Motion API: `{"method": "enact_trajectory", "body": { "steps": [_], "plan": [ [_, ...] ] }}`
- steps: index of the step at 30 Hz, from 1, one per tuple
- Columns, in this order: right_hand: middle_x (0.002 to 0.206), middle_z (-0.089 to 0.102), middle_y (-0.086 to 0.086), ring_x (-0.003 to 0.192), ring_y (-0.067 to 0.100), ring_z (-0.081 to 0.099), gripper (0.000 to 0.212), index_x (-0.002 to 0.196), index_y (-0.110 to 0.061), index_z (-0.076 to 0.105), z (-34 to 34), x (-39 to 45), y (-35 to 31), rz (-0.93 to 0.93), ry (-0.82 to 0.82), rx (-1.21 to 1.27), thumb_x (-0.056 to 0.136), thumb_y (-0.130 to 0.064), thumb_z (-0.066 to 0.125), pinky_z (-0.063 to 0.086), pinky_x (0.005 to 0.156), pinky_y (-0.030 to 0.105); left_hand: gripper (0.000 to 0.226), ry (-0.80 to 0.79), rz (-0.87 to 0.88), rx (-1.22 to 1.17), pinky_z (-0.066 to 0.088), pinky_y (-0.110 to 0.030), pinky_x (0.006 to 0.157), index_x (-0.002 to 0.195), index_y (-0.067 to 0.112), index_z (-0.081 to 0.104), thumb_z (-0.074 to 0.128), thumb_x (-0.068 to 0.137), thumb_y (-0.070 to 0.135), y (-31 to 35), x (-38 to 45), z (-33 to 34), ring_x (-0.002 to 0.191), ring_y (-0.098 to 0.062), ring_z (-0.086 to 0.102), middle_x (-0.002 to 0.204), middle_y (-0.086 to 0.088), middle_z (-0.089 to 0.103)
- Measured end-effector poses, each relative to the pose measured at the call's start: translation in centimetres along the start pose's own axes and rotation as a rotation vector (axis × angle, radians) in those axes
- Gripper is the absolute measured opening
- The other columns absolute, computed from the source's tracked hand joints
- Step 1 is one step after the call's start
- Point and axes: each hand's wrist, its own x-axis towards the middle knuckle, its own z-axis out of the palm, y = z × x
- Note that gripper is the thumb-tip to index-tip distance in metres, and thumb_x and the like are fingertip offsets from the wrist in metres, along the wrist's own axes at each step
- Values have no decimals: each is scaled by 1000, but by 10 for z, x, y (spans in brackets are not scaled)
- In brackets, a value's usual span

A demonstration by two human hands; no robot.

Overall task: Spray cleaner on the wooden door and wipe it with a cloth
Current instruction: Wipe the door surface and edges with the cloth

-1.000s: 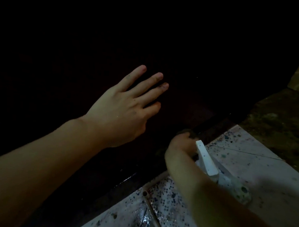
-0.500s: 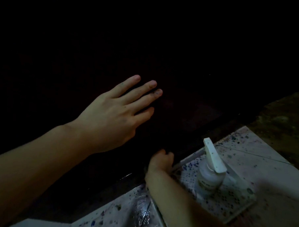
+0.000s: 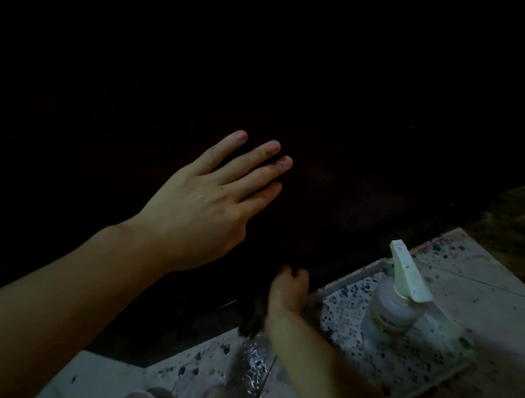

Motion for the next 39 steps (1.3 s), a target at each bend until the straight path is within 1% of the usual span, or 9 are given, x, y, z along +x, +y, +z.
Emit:
{"method": "enact_trajectory", "body": {
  "steps": [5,9,16,20,24,28,32,35,39],
  "plan": [
    [88,53,-8,74,-7,55,16,107,-18,45,-46,-19,-100,-572,154,196,93,-16,54,40,58,8,51,1,-105,-127,7,-47,120,135,5,51,42,88,22,5,-7,0,146,-25,18,154,-8,31],
    [90,55,-2,79,7,56,7,94,-23,43,-34,-19,-136,-902,124,150,93,-20,49,44,67,13,48,49,-153,-187,13,-45,120,135,0,50,45,90,17,6,-13,-2,145,-25,22,151,-10,36],
    [102,59,2,96,25,61,20,108,-14,52,-37,1,-2,-859,-56,-595,90,-23,54,44,69,23,50,48,-175,-179,14,-46,119,135,1,50,47,88,18,7,-14,-2,145,-25,22,152,-10,35],
    [96,51,-6,85,20,62,20,97,-22,49,-42,-18,4,-903,-43,-450,86,-10,62,46,67,12,54,20,-164,-168,10,-45,120,138,3,46,47,87,20,6,-17,-2,146,-24,18,154,-8,31],
    [101,60,-8,86,20,62,19,101,-25,56,-6,-57,-8,-1245,-323,-555,85,-16,61,50,68,23,53,31,-170,-169,9,-45,120,138,2,47,47,87,19,8,-19,-1,146,-24,19,154,-9,32],
    [98,58,4,78,26,59,20,92,-20,64,-3,-30,5,-1900,-520,-940,78,-16,49,48,59,32,53,29,-173,-169,8,-44,120,137,3,48,46,87,19,7,-18,0,146,-24,18,154,-9,31],
    [92,65,8,74,25,61,35,89,-19,72,-58,38,11,-1606,-272,-1339,56,-8,77,54,55,35,53,28,-177,-150,7,-44,120,138,4,47,45,87,20,8,-18,1,146,-24,17,154,-7,30],
    [103,60,12,83,31,63,41,101,-10,67,-81,54,-2,-1042,26,-1036,63,2,79,53,60,37,53,37,-189,-120,6,-46,120,139,6,47,43,88,21,11,-16,4,146,-24,17,154,-6,30],
    [120,52,6,99,26,61,31,109,-12,61,-58,12,-23,-957,57,-586,80,-2,63,54,80,34,52,74,-212,-97,9,-50,119,138,8,49,49,87,19,18,-11,9,145,-26,21,152,-6,35]
  ]
}}
